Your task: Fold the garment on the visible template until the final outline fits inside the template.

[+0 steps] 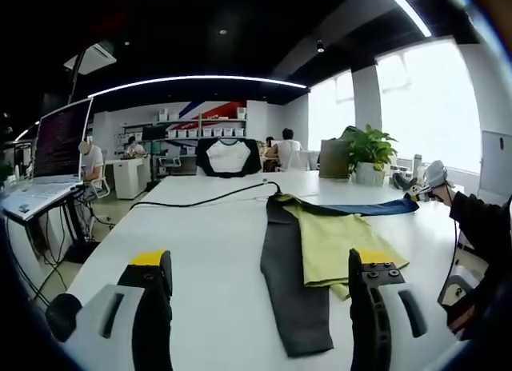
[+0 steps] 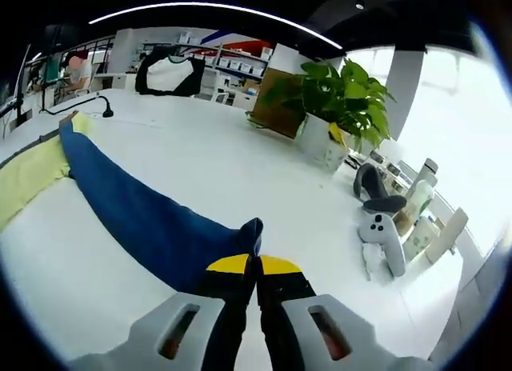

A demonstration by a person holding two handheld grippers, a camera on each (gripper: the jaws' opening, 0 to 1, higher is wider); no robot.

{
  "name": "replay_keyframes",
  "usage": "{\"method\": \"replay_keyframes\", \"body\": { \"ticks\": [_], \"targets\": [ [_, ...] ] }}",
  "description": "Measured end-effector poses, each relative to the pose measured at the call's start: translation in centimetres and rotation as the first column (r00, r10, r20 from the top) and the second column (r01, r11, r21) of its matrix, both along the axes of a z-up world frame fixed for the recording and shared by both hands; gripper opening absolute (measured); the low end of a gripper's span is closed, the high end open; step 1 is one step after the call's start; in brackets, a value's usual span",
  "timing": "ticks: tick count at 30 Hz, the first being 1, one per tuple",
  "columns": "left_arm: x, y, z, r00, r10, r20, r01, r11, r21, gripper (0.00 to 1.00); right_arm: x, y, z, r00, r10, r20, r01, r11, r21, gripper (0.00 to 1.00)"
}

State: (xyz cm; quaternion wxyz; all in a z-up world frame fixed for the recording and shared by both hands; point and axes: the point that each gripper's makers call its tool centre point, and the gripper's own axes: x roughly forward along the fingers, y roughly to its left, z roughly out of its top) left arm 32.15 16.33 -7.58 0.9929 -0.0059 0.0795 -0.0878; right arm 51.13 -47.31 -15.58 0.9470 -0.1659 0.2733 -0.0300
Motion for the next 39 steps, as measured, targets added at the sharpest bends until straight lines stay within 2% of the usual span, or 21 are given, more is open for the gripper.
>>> {"method": "replay_keyframes", "body": {
  "ticks": [3, 7, 10, 12, 16, 19, 22, 24, 25, 26, 27, 29, 31, 35, 39],
  "targets": [
    [0.0, 0.0, 0.2, 1.000, 0.001, 0.006, -0.001, 1.000, 0.001, 0.96, 0.0, -0.3, -0.3, 1.000, -0.005, -0.003, 0.005, 1.000, 0.022, 0.00],
    [0.0, 0.2, -0.1, 1.000, 0.004, -0.001, -0.004, 1.000, -0.001, 0.96, -0.5, -1.4, -0.4, 0.999, -0.033, -0.013, 0.032, 0.999, -0.018, 0.00],
    [0.1, 0.3, -0.1, 1.000, 0.004, 0.001, -0.004, 1.000, -0.001, 0.96, -0.9, -1.1, 0.7, 0.999, -0.020, 0.026, 0.020, 1.000, -0.007, 0.00],
    [0.1, 0.2, -0.1, 1.000, 0.004, 0.001, -0.004, 1.000, -0.002, 0.96, -0.9, -0.9, 1.3, 0.999, -0.007, 0.034, 0.008, 0.999, -0.035, 0.00],
    [0.1, 0.1, -0.4, 1.000, -0.001, -0.006, 0.001, 1.000, -0.002, 0.96, -0.4, 0.5, 2.8, 0.996, 0.061, 0.071, -0.057, 0.997, -0.055, 0.05],
    [0.1, 0.1, -0.2, 1.000, 0.000, -0.001, 0.000, 1.000, -0.003, 0.96, 0.3, 2.5, 3.7, 0.985, 0.151, 0.084, -0.143, 0.986, -0.091, 0.10],
    [0.0, 0.0, -0.2, 1.000, -0.003, -0.001, 0.003, 1.000, -0.002, 0.96, 0.7, 4.2, 4.0, 0.970, 0.233, 0.065, -0.224, 0.967, -0.121, 0.13],
    [0.1, 0.0, -0.3, 1.000, -0.003, -0.004, 0.003, 1.000, -0.003, 0.96, 1.0, 6.1, 3.7, 0.947, 0.318, 0.036, -0.312, 0.942, -0.122, 0.14],
    [0.1, 0.1, -0.3, 1.000, -0.003, -0.004, 0.003, 1.000, -0.003, 0.96, 0.8, 7.4, 3.1, 0.922, 0.388, -0.007, -0.386, 0.915, -0.114, 0.15],
    [0.0, 0.1, -0.3, 1.000, -0.002, -0.003, 0.002, 1.000, -0.004, 0.96, 0.7, 7.7, 2.8, 0.917, 0.399, -0.022, -0.400, 0.912, -0.092, 0.16],
    [0.0, 0.1, -0.3, 1.000, -0.001, -0.001, 0.001, 1.000, -0.005, 0.96, 0.7, 8.2, 2.5, 0.904, 0.426, -0.045, -0.428, 0.901, -0.075, 0.17],
    [0.0, 0.1, -0.2, 1.000, -0.001, -0.001, 0.001, 1.000, -0.004, 0.96, 0.8, 8.3, 2.3, 0.897, 0.437, -0.065, -0.441, 0.895, -0.070, 0.18],
    [0.0, 0.1, -0.2, 1.000, -0.003, -0.001, 0.003, 1.000, -0.003, 0.96, 0.8, 8.4, 2.0, 0.882, 0.462, -0.092, -0.468, 0.881, -0.072, 0.20],
    [0.0, 0.0, -0.1, 1.000, -0.004, -0.001, 0.004, 1.000, 0.000, 0.96, 0.7, 8.4, 1.5, 0.860, 0.496, -0.124, -0.498, 0.867, 0.014, 0.24],
    [0.0, -0.1, 0.0, 1.000, -0.006, 0.001, 0.006, 1.000, 0.001, 0.96, 0.7, 7.1, 0.8, 0.848, 0.502, -0.171, -0.503, 0.864, 0.042, 0.28]
  ]
}}
